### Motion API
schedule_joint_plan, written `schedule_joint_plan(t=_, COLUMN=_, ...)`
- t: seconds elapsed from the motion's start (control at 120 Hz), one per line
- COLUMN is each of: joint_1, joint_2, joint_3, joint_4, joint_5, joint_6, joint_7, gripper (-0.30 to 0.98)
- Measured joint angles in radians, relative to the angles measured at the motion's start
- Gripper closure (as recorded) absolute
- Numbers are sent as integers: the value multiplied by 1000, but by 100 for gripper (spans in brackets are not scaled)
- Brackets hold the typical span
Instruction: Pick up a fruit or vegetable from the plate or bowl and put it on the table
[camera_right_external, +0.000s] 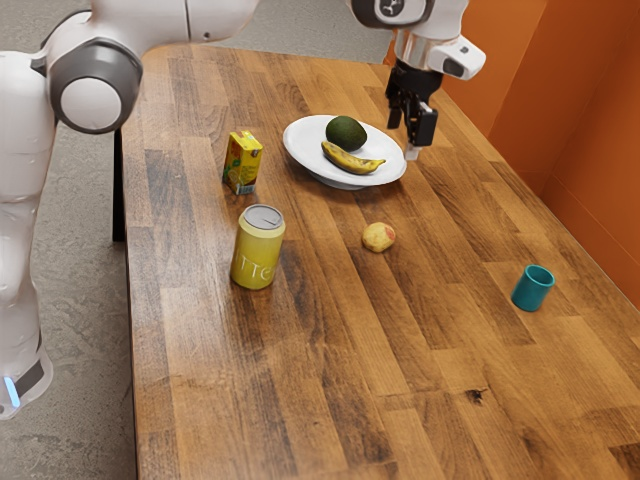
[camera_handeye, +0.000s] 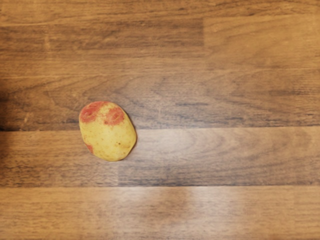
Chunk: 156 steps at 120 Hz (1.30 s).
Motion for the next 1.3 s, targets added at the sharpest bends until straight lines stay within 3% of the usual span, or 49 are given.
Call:
schedule_joint_plan(t=0.567, joint_1=19, joint_2=-8, joint_3=8, joint_4=0, joint_5=7, joint_6=-20, joint_7=14, gripper=0)
schedule_joint_plan(t=0.75, joint_1=32, joint_2=-10, joint_3=10, joint_4=-3, joint_5=15, joint_6=-22, joint_7=76, gripper=0)
schedule_joint_plan(t=0.942, joint_1=51, joint_2=-12, joint_3=9, joint_4=-14, joint_5=68, joint_6=-11, joint_7=192, gripper=0)
schedule_joint_plan(t=1.3, joint_1=112, joint_2=-150, joint_3=11, joint_4=-380, joint_5=129, joint_6=228, joint_7=420, gripper=0)
